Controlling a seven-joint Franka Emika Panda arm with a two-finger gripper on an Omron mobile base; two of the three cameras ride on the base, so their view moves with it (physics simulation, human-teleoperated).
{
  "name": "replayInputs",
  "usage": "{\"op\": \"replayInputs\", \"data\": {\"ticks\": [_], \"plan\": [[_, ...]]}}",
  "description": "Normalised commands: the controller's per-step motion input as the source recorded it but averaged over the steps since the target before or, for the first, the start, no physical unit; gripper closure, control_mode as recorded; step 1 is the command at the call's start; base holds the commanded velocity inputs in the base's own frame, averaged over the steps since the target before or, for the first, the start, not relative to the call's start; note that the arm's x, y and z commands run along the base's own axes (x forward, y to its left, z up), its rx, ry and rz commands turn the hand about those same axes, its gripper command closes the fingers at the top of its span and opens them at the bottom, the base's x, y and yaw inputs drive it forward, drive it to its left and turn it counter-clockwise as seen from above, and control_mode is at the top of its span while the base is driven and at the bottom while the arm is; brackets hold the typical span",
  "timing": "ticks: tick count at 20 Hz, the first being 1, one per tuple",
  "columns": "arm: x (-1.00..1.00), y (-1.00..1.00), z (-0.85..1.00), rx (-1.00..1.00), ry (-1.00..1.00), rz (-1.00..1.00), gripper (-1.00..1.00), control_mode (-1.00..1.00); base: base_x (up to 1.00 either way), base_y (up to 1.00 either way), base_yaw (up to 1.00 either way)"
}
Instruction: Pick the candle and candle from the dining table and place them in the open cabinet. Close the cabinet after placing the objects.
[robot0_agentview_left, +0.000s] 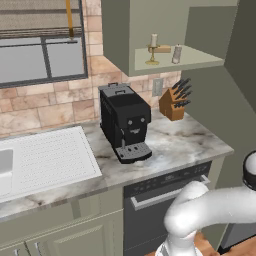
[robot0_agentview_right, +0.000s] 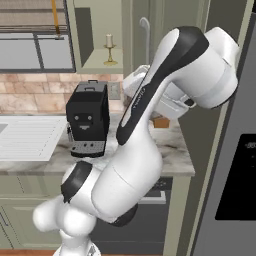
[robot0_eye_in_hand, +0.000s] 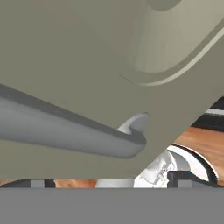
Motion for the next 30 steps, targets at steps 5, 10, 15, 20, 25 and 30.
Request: {"op": "replayInputs", "data": {"ticks": [5,10,15,20,25,30], "plan": [[0.71,0.46,-0.23,0.29,-0.49,-0.57,-1.00,-1.00,0.00,0.00,0.00],[0.72,0.77,0.00,0.08,-0.43,-0.55,-1.00,-1.00,0.00,0.00,0.00],[0.89,0.89,0.00,0.01,-0.41,-0.51,-1.00,-1.00,0.00,0.00,0.00],[0.77,0.83,0.00,0.00,-0.37,-0.42,-1.00,-1.00,0.00,0.00,0.00],[0.45,0.33,0.16,0.00,-0.11,-0.23,-1.00,-1.00,0.00,0.00,0.00],[0.48,0.16,0.13,0.00,-0.06,-0.15,-1.00,-1.00,0.00,0.00,0.00]]}}
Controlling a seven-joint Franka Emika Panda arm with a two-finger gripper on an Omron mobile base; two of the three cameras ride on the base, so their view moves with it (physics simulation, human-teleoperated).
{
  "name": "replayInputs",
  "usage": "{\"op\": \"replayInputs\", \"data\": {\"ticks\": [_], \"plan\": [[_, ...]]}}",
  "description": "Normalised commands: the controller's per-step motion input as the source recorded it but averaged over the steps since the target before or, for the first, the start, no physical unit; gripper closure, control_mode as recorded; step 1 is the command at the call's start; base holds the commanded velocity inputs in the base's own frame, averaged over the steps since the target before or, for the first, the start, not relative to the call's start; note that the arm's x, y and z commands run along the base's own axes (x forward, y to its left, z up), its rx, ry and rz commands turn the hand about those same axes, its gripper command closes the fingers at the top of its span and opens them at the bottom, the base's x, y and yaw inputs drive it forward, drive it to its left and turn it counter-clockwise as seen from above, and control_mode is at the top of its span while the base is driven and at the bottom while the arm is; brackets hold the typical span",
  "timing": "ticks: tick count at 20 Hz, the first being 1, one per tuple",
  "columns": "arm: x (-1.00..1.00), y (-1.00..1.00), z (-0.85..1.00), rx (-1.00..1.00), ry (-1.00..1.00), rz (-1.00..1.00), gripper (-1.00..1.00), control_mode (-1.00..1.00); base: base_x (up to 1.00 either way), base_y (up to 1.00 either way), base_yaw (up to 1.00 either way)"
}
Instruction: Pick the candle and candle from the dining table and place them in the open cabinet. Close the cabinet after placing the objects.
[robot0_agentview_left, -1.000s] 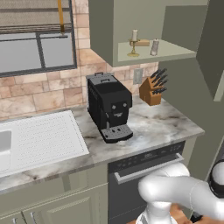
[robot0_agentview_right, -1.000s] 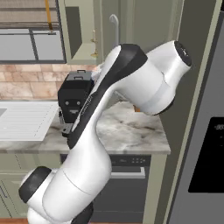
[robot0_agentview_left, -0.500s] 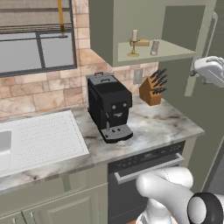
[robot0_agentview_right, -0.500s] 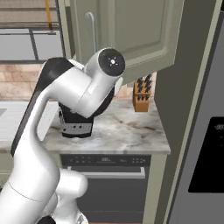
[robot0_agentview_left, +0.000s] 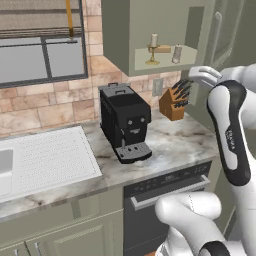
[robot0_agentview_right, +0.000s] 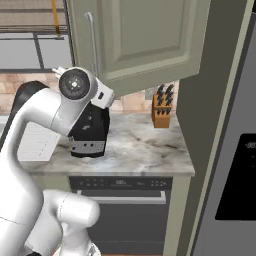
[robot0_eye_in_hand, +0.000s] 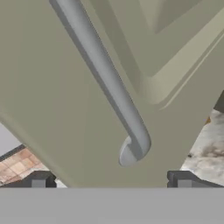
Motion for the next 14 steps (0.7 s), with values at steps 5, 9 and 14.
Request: {"op": "replayInputs", "data": {"ticks": [5,9,14], "plan": [[0.65,0.16,0.01,0.00,-0.11,-0.10,-1.00,-1.00,0.00,0.00,0.00],[0.55,0.00,0.18,0.00,-0.05,0.00,-1.00,-1.00,0.00,0.00,0.00],[0.61,0.00,0.20,0.00,-0.01,0.04,-1.00,-1.00,0.00,0.00,0.00]]}}
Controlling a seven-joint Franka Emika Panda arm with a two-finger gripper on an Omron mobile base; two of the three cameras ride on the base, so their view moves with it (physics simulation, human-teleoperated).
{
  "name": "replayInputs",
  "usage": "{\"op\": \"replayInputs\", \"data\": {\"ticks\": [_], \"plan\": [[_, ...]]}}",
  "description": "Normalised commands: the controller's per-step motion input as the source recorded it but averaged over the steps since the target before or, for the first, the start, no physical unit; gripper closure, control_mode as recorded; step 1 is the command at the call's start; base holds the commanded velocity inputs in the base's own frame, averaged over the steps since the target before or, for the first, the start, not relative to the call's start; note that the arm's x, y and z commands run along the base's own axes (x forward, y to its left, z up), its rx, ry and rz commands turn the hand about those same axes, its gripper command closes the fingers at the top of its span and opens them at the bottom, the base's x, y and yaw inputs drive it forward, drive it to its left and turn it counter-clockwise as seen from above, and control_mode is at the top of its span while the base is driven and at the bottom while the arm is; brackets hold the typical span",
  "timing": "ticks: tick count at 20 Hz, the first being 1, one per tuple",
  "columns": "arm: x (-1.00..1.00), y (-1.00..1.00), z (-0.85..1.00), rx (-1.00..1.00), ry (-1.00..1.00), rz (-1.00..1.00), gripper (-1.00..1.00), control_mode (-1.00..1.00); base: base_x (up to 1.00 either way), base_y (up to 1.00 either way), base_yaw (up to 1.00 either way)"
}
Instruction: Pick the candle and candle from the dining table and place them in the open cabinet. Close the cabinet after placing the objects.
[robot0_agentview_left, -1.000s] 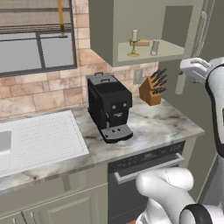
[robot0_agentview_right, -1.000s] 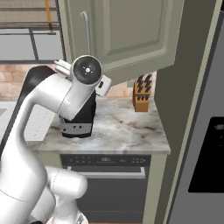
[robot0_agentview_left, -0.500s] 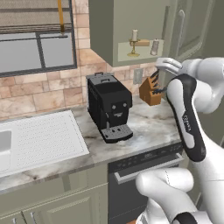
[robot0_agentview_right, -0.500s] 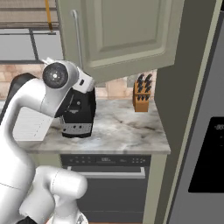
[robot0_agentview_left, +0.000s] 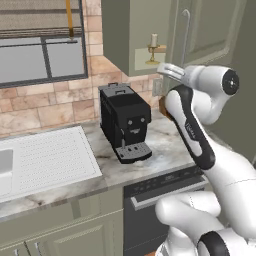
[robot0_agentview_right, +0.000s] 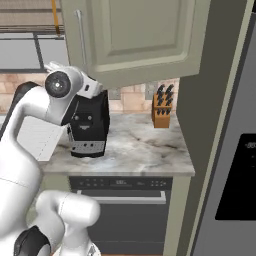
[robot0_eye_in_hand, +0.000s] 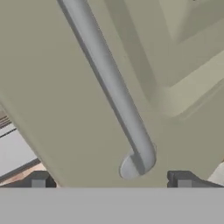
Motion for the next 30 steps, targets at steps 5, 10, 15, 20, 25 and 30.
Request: {"op": "replayInputs", "data": {"ticks": [5,10,15,20,25,30], "plan": [[0.61,-0.08,0.28,0.00,0.00,0.17,-1.00,-1.00,0.00,0.00,0.00],[0.75,-0.03,0.02,0.00,-0.01,0.24,-1.00,-1.00,0.00,0.00,0.00],[0.66,-0.01,0.00,0.00,-0.05,0.25,-1.00,-1.00,0.00,0.00,0.00],[0.64,0.00,0.00,0.00,-0.12,0.17,-1.00,-1.00,0.00,0.00,0.00],[0.57,0.22,0.00,-0.06,-0.16,-0.05,-1.00,-1.00,0.00,0.00,0.00],[0.43,0.43,0.00,-0.16,-0.13,-0.22,-1.00,-1.00,0.00,0.00,0.00]]}}
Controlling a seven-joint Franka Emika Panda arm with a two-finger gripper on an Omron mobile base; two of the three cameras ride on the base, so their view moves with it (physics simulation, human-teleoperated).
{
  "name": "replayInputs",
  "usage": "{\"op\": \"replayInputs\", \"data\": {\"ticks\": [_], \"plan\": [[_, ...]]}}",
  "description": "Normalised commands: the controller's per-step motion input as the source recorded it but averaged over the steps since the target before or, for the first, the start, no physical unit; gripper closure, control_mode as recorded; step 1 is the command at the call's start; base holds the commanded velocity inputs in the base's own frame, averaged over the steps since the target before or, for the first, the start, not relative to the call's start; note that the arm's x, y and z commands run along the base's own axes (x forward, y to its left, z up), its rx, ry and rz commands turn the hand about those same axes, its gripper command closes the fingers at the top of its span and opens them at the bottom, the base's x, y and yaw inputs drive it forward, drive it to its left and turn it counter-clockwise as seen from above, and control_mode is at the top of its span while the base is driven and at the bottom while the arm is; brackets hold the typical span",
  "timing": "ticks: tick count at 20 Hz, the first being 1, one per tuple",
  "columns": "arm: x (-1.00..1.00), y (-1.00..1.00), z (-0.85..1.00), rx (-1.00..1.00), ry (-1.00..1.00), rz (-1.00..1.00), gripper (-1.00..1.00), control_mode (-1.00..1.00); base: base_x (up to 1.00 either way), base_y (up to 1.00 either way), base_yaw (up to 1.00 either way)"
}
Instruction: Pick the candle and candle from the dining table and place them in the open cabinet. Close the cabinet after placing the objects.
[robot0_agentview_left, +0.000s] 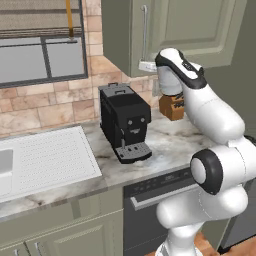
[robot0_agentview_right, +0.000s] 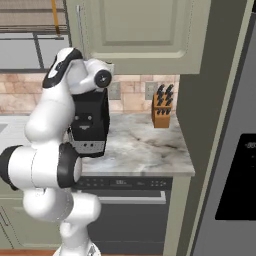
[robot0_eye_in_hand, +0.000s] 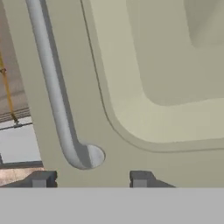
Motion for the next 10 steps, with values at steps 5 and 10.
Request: {"op": "replayInputs", "data": {"ticks": [5,10], "plan": [[0.30,0.41,0.00,-0.13,-0.08,-0.23,-1.00,-1.00,0.00,0.00,0.00],[0.06,0.25,0.01,-0.07,0.00,-0.13,-1.00,-1.00,0.00,0.00,0.00]]}}
